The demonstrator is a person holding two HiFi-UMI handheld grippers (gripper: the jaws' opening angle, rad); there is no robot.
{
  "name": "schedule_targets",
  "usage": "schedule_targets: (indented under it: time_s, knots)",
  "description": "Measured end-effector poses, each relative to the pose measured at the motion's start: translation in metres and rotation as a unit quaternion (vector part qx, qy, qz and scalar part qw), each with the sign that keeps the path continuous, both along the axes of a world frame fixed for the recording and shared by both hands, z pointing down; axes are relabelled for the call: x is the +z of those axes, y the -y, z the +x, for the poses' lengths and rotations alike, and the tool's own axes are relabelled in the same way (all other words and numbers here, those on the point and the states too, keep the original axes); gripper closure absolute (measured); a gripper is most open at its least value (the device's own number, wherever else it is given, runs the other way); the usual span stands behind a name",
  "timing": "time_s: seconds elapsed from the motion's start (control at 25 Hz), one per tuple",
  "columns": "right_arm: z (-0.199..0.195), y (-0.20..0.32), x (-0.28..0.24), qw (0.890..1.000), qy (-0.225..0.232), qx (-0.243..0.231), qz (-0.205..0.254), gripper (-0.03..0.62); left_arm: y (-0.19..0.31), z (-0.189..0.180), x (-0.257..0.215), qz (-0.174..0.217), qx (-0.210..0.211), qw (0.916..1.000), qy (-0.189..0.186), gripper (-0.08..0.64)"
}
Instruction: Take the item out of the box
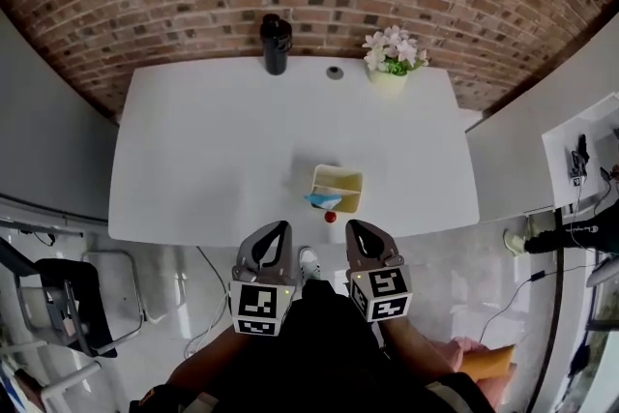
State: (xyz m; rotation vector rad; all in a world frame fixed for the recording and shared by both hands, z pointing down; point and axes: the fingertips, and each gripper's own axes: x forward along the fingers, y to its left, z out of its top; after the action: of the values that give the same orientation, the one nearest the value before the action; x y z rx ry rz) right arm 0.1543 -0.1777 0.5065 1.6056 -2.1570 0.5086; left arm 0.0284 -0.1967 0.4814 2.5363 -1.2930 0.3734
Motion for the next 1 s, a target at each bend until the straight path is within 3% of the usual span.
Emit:
schedule_targets:
  time_s: [0.08,0.2,1.0]
  knots:
    - [0.001,0.006,0.008,1.000,0.003,-0.020,-0.014,0.588,0.004,0.001,0.006,-0.007,-0.010,0.9999,0.001,0.555]
    - [-0.002,0.015,0.019,0.998,0.005,-0.052,-0.030,0.526,0.011,0.001,0.016,-0.018,-0.026,0.9995,0.004,0.555]
    - [-0.005,0.048,0.075,0.975,-0.073,-0.195,-0.072,0.445,0.036,0.001,0.074,-0.082,-0.089,0.9927,-0.001,0.555]
